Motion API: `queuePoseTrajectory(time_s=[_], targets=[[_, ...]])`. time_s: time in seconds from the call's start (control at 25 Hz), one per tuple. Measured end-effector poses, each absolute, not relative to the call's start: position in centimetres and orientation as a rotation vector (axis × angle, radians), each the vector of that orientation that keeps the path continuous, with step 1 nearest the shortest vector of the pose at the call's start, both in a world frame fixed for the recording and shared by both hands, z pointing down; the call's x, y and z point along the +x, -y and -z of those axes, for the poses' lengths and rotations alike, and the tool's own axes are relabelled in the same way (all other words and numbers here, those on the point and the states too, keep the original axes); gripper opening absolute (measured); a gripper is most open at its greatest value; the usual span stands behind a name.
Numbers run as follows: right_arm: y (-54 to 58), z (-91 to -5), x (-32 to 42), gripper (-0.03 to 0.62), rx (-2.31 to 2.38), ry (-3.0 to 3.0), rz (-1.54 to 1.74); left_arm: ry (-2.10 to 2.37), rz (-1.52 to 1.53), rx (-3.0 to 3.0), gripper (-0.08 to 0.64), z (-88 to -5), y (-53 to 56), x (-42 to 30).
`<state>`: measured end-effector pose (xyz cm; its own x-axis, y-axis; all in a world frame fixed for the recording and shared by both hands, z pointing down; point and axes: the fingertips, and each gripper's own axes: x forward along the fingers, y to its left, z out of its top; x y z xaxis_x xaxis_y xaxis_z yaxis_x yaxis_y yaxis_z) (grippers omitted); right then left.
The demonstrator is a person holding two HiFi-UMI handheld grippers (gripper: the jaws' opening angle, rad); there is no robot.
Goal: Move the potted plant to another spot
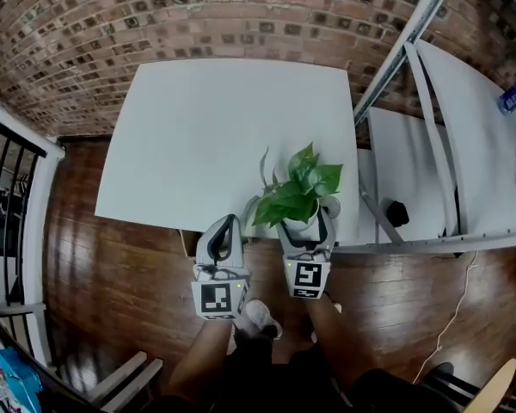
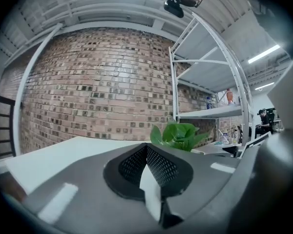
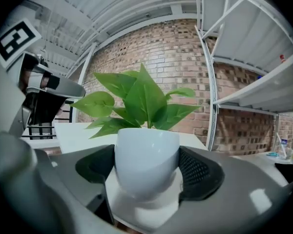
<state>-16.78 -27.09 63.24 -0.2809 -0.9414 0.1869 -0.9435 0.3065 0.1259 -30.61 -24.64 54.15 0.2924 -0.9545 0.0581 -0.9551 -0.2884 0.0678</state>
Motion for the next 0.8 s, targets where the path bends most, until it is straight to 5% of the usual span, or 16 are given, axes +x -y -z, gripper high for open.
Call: queuePoseTrajectory(time_s=[0.8], targets=[[27.2, -65.8, -15.5, 0.418, 1.729, 2.271, -0.034, 1.766, -0.038, 2.462, 0.016, -54.8, 23.5, -28.7]])
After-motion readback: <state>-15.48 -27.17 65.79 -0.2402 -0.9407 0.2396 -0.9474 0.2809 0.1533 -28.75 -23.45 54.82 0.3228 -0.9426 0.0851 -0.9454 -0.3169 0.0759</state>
